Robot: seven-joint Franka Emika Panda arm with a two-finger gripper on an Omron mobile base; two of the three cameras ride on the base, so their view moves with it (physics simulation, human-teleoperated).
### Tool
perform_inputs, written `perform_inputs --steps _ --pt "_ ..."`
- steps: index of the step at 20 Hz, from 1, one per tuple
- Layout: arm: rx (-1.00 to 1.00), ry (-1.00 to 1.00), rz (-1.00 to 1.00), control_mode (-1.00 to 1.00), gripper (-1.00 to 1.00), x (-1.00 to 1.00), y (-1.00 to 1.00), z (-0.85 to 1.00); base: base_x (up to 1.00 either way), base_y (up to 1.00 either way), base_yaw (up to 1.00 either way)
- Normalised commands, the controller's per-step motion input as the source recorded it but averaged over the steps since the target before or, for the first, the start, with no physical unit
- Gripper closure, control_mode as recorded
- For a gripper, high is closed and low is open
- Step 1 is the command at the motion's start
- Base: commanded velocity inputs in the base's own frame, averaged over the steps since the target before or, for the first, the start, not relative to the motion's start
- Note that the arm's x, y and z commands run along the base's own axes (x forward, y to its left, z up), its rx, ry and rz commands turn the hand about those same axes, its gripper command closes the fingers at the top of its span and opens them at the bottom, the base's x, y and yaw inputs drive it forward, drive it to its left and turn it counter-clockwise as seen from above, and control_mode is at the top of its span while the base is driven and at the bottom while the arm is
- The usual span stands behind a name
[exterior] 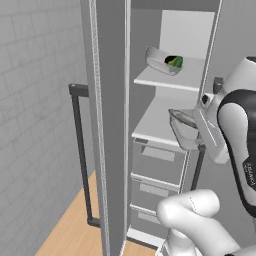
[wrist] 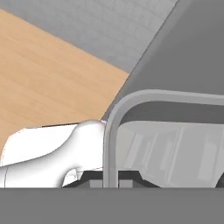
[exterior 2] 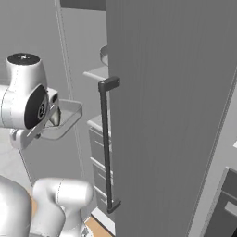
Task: Take the meat container that has the fish and place it on the second highest rack of the freezer. Then take the vegetable container that has the broccoli and avocado and place it on the highest rack of the freezer.
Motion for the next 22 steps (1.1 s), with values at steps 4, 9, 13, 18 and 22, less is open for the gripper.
perform_inputs --steps 4,9,13,18,22 --pt "-0.07 0.03 -0.09 -1.0 1.0 1.0 0.22 -0.38 0.0 0.0 0.0" --pt "-0.04 0.17 -0.08 -1.0 1.0 1.0 -0.21 -0.35 0.0 0.0 0.0" --pt "-0.05 0.2 -0.05 -1.0 1.0 1.0 -0.07 -0.5 0.0 0.0 0.0" --pt "-0.08 0.04 -0.04 -1.0 1.0 1.0 -0.01 -0.56 0.0 0.0 0.0" --pt "-0.12 -0.09 0.0 -1.0 1.0 1.0 -0.12 -0.74 0.0 0.0 0.0"
